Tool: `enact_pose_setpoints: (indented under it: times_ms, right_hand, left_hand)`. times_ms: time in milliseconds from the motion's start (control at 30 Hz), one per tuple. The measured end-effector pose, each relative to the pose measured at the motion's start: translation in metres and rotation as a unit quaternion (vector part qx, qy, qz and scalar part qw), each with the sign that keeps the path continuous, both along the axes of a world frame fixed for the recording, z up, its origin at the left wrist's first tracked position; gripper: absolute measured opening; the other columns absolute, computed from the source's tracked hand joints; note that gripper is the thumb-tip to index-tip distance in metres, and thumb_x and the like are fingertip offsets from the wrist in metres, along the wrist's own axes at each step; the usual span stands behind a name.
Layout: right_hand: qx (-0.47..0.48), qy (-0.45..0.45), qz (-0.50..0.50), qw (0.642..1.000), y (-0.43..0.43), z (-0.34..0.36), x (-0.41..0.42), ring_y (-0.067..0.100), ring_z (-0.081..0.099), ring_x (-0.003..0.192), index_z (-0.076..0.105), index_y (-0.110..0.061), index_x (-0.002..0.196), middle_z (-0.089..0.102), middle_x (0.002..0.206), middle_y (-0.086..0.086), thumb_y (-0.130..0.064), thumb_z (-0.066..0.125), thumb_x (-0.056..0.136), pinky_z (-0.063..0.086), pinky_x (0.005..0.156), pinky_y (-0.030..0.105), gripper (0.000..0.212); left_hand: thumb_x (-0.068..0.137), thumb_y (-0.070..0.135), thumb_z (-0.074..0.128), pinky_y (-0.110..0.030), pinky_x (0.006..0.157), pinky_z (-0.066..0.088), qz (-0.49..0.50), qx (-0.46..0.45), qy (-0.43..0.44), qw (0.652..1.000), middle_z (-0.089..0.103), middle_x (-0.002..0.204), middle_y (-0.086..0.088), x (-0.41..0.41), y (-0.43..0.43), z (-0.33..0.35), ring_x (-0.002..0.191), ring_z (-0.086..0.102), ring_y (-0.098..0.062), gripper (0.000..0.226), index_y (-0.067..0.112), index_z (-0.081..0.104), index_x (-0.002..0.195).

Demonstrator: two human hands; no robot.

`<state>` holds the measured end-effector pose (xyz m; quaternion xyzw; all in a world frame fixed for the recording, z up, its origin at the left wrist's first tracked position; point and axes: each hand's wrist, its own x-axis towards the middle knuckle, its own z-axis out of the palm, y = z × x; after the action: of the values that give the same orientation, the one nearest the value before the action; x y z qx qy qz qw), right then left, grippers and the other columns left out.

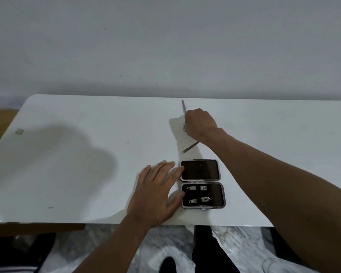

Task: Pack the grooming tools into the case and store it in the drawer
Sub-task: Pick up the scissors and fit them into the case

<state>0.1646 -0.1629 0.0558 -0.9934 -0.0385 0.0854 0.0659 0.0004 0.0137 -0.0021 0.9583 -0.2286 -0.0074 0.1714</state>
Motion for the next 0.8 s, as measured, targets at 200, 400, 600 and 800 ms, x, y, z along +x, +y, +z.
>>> enact_pose_setpoints:
  times_ms: [200, 400, 600, 800]
  right_hand:
    - [0.056, -0.038, 0.002, 0.998, 0.003, 0.004, -0.015, 0.035, 0.06, 0.09, 0.059, -0.003, 0.097, 0.061, 0.098, 0.014, -0.013, 0.052, 0.086, 0.041, 0.066, 0.033, 0.017]
    - [0.245, -0.077, -0.101, 0.961, -0.004, 0.024, -0.039, 0.03, 0.063, 0.078, 0.056, -0.012, 0.092, 0.07, 0.084, 0.01, -0.016, 0.059, 0.082, 0.044, 0.065, 0.029, 0.011]
    - [0.337, -0.084, -0.172, 0.922, -0.028, 0.038, -0.085, 0.024, 0.071, 0.071, 0.063, -0.016, 0.1, 0.071, 0.079, 0.007, -0.01, 0.057, 0.083, 0.055, 0.068, 0.029, 0.019]
    - [0.461, -0.034, -0.253, 0.85, -0.049, 0.042, -0.133, 0.018, 0.064, 0.061, 0.062, -0.009, 0.086, 0.07, 0.072, 0.009, -0.009, 0.073, 0.077, 0.053, 0.058, 0.029, 0.014]
  left_hand:
    - [0.092, 0.056, 0.042, -0.044, 0.116, 0.026, 0.004, 0.0, -0.01, 1.0, 0.043, 0.15, 0.008, -0.001, -0.001, -0.001, 0.143, 0.032, -0.014, 0.059, 0.034, 0.039, 0.147]
    - [0.093, 0.055, 0.039, -0.045, 0.114, 0.028, -0.004, 0.018, -0.024, 1.0, 0.043, 0.15, 0.006, -0.002, -0.001, -0.002, 0.141, 0.034, -0.016, 0.058, 0.032, 0.039, 0.147]
    - [0.094, 0.055, 0.035, -0.045, 0.115, 0.026, -0.002, 0.023, -0.033, 0.999, 0.042, 0.151, 0.006, -0.003, -0.001, -0.005, 0.141, 0.033, -0.016, 0.058, 0.033, 0.038, 0.148]
    - [0.094, 0.055, 0.034, -0.046, 0.114, 0.028, 0.0, 0.023, -0.048, 0.999, 0.046, 0.149, 0.004, -0.003, -0.001, -0.005, 0.14, 0.037, -0.019, 0.058, 0.031, 0.041, 0.146]
